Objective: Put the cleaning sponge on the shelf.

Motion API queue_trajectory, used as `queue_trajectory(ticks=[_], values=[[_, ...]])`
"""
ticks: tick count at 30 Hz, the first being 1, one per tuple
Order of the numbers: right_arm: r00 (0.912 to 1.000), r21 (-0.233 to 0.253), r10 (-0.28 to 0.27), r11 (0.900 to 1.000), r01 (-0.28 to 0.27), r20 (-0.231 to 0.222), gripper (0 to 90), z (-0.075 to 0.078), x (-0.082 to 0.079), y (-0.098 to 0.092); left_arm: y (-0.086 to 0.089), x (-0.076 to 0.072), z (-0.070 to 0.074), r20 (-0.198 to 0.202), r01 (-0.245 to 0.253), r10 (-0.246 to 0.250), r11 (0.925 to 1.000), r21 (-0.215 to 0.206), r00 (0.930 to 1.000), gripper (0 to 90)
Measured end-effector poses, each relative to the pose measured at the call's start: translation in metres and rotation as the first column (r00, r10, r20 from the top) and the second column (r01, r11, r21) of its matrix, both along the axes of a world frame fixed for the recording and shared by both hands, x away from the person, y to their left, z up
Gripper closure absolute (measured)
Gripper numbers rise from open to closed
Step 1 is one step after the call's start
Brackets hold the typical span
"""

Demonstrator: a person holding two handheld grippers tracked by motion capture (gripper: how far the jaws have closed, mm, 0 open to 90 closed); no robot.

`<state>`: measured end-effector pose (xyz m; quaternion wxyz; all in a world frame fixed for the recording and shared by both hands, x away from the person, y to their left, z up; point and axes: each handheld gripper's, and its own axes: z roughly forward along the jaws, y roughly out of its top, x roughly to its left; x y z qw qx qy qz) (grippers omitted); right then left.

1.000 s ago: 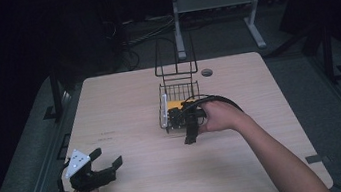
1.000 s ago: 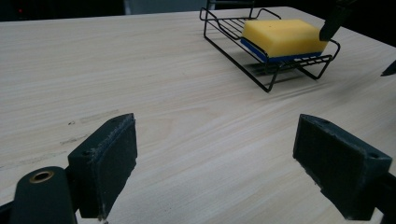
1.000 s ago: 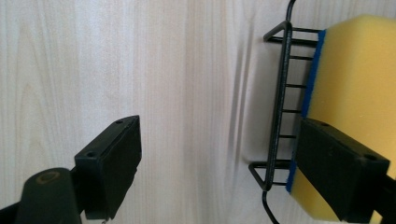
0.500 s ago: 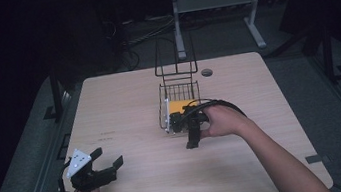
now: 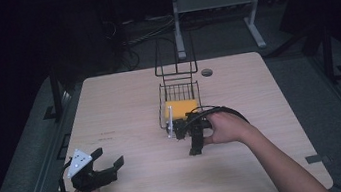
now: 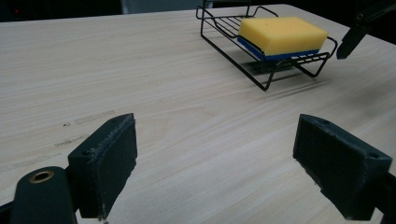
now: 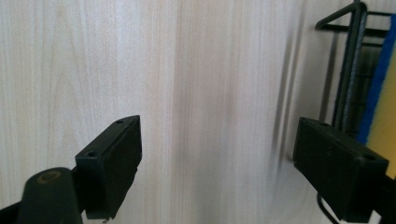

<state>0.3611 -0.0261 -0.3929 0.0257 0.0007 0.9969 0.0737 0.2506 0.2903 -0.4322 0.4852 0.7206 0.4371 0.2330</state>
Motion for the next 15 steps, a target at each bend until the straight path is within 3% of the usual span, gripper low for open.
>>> queue_trajectory(ticks=[15], values=[[0.9997, 0.009, -0.021, 1.000, 0.021, -0.007, 15.4, -0.008, -0.009, -0.012, 0.000, -0.002, 0.000, 0.003, -0.001, 0.001, 1.0000, 0.000, 1.0000, 13.0]])
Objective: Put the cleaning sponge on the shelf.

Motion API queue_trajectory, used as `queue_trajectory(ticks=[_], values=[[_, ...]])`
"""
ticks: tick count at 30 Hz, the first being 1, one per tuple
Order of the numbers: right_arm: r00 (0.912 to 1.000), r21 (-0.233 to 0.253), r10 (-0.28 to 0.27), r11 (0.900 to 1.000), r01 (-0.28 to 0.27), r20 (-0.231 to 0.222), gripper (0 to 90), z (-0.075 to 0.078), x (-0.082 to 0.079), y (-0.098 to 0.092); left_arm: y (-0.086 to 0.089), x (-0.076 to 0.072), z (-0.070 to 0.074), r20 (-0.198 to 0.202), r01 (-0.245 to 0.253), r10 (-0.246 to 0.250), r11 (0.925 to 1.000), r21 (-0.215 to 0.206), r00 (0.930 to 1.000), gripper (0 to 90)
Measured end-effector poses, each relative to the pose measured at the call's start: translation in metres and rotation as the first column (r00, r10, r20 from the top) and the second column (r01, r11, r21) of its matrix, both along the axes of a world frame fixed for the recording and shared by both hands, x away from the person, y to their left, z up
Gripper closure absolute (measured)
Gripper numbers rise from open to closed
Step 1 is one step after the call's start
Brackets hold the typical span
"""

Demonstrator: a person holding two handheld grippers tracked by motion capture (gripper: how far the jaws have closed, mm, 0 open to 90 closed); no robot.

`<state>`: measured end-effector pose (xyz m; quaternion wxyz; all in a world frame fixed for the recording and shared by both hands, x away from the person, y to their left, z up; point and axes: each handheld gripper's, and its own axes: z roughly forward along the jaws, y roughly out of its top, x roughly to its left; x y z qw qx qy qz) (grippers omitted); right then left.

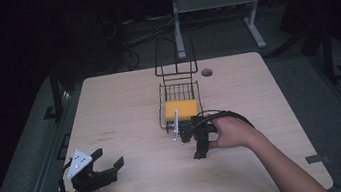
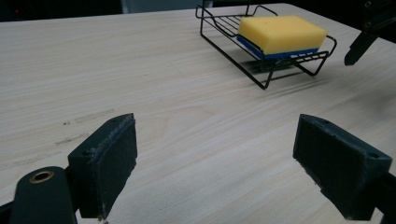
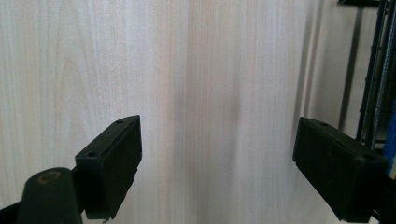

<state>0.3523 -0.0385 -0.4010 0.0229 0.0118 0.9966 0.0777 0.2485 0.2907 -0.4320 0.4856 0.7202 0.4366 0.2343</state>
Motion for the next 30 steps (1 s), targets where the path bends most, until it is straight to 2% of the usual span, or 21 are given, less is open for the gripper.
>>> queue_trajectory(ticks=[9, 23, 24, 30], values=[[1.0000, 0.007, 0.003, 1.000, -0.003, -0.003, 15.4, -0.005, -0.006, -0.008, -0.002, 0.000, 0.000, -0.001, 0.002, -0.002, 1.0000, 0.006, 1.0000, 13.0], [0.9997, 0.014, -0.024, 1.000, 0.024, -0.012, 15.4, -0.010, -0.014, -0.022, -0.002, 0.000, 0.000, 0.000, 0.002, -0.002, 0.9999, 0.010, 1.0000, 13.0], [0.9999, 0.019, -0.011, 1.000, 0.012, -0.008, 15.4, -0.010, -0.013, -0.023, -0.002, 0.000, 0.000, 0.000, 0.002, -0.002, 0.9999, 0.010, 1.0000, 13.0], [0.9995, 0.009, -0.029, 1.000, 0.029, -0.007, 15.4, -0.010, -0.016, -0.028, -0.002, 0.000, 0.000, 0.000, 0.001, -0.001, 0.9999, 0.011, 1.0000, 13.0]])
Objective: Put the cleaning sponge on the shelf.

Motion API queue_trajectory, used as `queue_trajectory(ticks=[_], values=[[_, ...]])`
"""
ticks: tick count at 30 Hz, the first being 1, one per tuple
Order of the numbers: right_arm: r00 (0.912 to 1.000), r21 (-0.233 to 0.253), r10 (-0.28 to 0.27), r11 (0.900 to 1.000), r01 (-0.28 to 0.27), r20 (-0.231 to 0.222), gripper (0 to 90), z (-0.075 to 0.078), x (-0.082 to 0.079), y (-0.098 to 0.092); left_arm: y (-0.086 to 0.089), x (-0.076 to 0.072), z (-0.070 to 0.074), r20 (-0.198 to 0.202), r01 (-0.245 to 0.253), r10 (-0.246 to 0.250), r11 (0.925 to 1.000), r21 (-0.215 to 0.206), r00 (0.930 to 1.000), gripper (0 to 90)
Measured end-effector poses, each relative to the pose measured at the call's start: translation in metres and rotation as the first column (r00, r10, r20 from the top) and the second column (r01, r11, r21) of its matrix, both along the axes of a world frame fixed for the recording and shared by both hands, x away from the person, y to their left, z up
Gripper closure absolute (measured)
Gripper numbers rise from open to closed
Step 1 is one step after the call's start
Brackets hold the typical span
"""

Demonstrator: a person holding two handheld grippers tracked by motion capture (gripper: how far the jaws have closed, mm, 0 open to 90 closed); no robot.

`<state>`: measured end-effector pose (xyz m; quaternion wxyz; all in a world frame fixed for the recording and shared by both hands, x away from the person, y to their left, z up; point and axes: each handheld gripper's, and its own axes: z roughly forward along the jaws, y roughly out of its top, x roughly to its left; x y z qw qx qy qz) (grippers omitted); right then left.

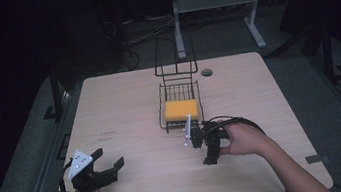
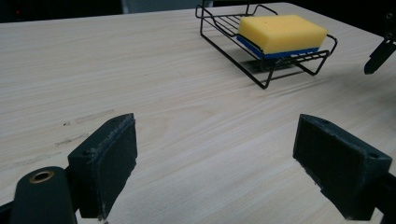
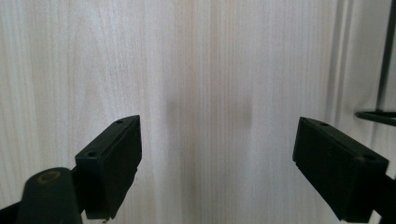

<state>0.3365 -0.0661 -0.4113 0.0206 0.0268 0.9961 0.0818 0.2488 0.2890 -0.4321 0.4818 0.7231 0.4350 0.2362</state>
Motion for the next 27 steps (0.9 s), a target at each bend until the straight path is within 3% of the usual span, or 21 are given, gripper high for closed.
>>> queue_trajectory(ticks=[27], values=[[0.9997, -0.001, -0.023, 1.000, 0.023, 0.009, 15.4, -0.005, -0.016, -0.023, -0.002, 0.000, 0.000, -0.001, 0.002, -0.002, 1.0000, 0.005, 1.0000, 12.9]])
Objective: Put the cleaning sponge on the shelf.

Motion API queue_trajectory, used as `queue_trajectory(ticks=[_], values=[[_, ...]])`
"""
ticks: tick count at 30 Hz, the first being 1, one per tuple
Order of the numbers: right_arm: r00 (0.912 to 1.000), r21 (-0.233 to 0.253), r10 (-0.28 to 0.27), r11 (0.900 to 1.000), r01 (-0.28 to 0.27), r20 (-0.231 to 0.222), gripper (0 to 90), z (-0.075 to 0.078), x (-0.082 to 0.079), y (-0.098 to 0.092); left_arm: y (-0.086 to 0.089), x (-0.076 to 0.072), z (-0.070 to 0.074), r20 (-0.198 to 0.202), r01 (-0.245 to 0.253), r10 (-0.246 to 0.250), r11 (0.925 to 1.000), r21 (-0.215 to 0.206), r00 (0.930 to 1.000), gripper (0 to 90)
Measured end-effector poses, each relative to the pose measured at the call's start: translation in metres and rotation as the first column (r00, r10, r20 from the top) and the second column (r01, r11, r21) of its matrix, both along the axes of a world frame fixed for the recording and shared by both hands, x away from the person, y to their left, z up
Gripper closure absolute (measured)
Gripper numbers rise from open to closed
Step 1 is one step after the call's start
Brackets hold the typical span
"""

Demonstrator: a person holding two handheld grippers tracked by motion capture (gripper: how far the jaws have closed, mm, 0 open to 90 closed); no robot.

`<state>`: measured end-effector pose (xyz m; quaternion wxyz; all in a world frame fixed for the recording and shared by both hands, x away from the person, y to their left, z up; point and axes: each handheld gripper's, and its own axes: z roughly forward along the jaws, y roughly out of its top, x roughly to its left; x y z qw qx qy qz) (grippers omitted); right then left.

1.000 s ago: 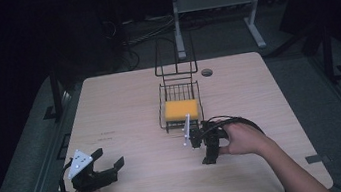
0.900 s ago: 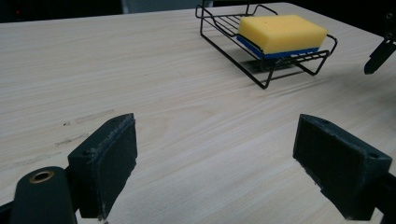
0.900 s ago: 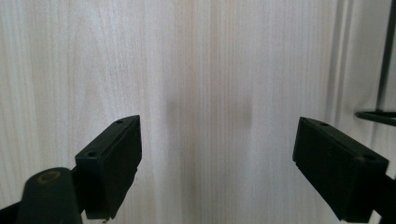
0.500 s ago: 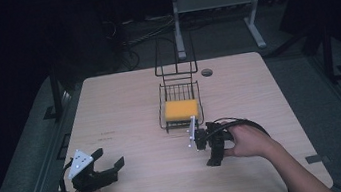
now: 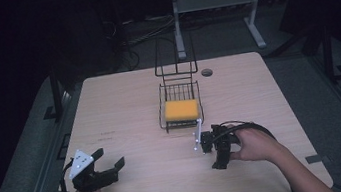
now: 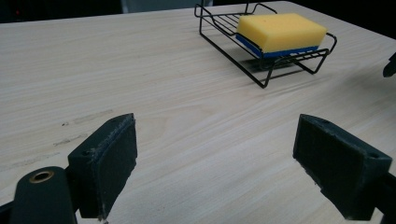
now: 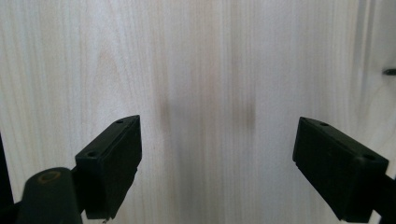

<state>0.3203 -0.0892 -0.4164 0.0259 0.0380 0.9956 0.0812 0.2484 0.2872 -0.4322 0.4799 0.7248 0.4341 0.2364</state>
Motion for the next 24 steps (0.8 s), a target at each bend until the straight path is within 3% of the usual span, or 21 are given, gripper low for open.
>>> queue_trajectory(ticks=[24], values=[[0.9997, 0.014, -0.022, 1.000, 0.022, 0.014, 15.4, -0.005, -0.019, -0.019, -0.003, 0.001, 0.000, -0.001, 0.008, -0.008, 0.9998, 0.016, 1.0000, 13.0]])
